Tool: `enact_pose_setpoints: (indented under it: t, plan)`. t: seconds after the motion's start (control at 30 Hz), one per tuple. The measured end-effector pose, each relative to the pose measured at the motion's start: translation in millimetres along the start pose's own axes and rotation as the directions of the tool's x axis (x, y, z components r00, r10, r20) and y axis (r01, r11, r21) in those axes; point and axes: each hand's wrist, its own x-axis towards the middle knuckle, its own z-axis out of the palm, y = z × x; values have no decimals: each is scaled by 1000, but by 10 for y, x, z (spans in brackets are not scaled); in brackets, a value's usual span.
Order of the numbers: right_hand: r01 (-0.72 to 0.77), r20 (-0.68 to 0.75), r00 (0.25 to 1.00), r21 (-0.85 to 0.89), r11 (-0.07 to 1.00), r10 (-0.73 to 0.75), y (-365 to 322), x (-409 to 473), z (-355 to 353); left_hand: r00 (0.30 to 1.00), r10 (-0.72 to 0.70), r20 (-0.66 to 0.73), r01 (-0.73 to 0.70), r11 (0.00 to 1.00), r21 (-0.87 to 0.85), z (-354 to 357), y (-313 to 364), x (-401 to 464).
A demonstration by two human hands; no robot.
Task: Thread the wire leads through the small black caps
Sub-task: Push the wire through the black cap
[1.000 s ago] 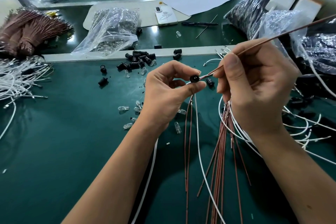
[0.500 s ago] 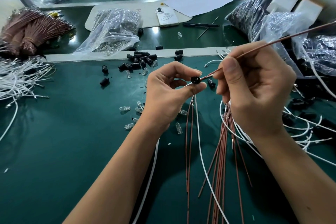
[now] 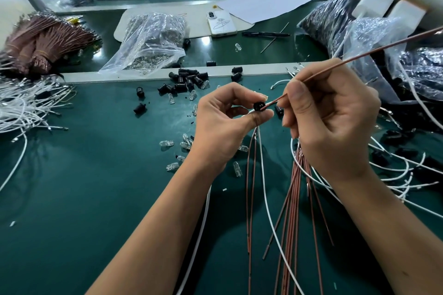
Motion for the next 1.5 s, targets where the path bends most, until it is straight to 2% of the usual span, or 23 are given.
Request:
enact_pose_setpoints:
  t: [0.23, 0.5, 0.73, 0.83, 0.93, 1.0, 1.07, 1.2, 1.3, 1.4, 1.43, 1.5]
  plan:
    - [37, 7, 999, -74, 997, -37, 5, -5, -3, 1000, 6, 10, -6, 1000, 6, -7, -18, 4]
    - [124, 84, 991, -284, 951, -104, 19, 1, -10, 1000, 16, 25, -17, 1000, 7, -16, -17, 5]
    - [64, 167, 986, -288, 955, -16, 61, 7, 14, 998, 32, 49, -35, 998, 56, -8, -21, -10]
    - [-54, 155, 984, -232, 971, 92, 80, 6, 19, 999, 26, 41, -29, 998, 57, -12, -23, -5]
    - [-220, 102, 970, -27, 975, 221, 70, 35, -3, 999, -6, 34, 4, 998, 60, -18, -24, 5]
    - [-246, 45, 969, 99, 964, 243, 57, 62, -35, 999, -25, 40, 22, 997, 68, -16, -29, 4]
    - [-261, 37, 965, 120, 958, 259, 68, 79, -51, 998, -26, 48, 23, 998, 64, -15, -24, 1]
    - [-383, 175, 914, 77, 920, 366, 115, 44, -16, 996, -24, 82, 21, 999, 38, -5, -33, -2]
    - [-462, 207, 881, 188, 867, 425, 98, 48, -5, 993, -99, 57, 103, 991, -79, -7, -36, -6]
    - [-556, 225, 829, 229, 799, 513, 103, 77, -29, 961, -274, 38, 265, 872, -411, -41, 7, 29]
    - [-616, 255, 785, 219, 757, 565, 102, 80, -26, 947, -319, 36, 293, 814, -501, -55, 17, 47]
    - [-753, 349, 652, 200, 627, 673, 85, 72, 7, 928, -370, 36, 320, 747, -583, -87, 27, 74]
